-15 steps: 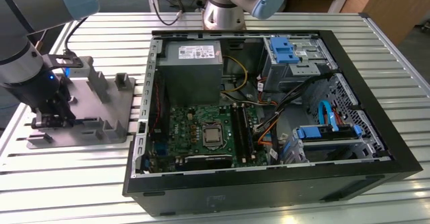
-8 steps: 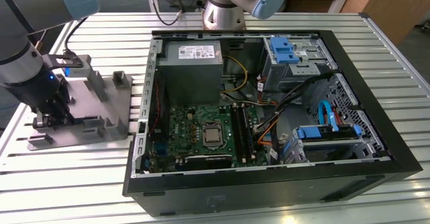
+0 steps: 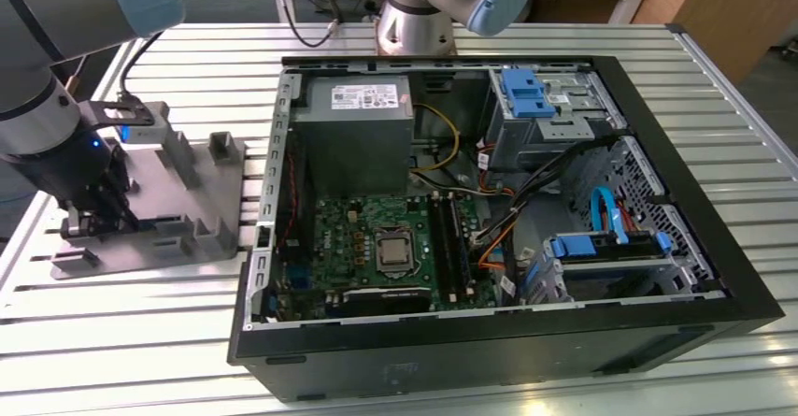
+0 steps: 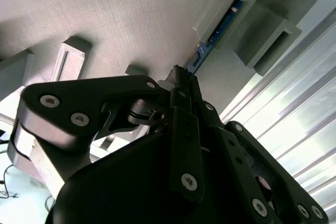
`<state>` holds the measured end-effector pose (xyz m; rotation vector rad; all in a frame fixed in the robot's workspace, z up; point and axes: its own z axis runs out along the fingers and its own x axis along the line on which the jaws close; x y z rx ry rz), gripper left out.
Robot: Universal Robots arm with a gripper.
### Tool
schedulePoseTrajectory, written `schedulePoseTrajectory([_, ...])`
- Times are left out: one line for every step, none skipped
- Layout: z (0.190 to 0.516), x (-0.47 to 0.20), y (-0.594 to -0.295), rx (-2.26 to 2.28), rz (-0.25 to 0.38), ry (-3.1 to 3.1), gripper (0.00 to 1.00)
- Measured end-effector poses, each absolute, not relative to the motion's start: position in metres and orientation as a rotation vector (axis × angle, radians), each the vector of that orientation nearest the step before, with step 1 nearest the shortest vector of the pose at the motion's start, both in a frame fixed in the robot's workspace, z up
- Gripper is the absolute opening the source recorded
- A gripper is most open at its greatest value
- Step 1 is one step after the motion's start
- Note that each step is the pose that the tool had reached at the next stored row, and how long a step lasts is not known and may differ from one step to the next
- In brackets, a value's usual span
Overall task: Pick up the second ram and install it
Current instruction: 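Pick up the second ram and move it above second insertion slot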
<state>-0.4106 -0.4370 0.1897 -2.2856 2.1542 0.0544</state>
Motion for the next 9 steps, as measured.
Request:
schedulePoseTrajectory([0.1897, -0.4107, -0.437, -2.286, 0.055, 2.154, 0.14])
schedulePoseTrajectory([0.1897, -0.4106, -0.437, -2.286, 0.055, 2.154, 0.14])
schedulePoseTrajectory([0.1897, -0.4107, -0.437, -2.286, 0.055, 2.154, 0.14])
schedulePoseTrajectory([0.1897, -0.4107, -0.437, -2.285, 0.055, 2.154, 0.14])
schedulePoseTrajectory([0.1897, -0.4106, -0.437, -2.285, 0.055, 2.154, 0.14])
schedulePoseTrajectory([0.1898, -0.4107, -0.437, -2.285, 0.055, 2.154, 0.14])
schedulePoseTrajectory([0.1903, -0.4107, -0.437, -2.285, 0.055, 2.154, 0.14])
schedulePoseTrajectory([0.1914, -0.4107, -0.437, -2.286, 0.055, 2.154, 0.14])
schedulePoseTrajectory([0.1934, -0.4107, -0.437, -2.286, 0.055, 2.154, 0.14])
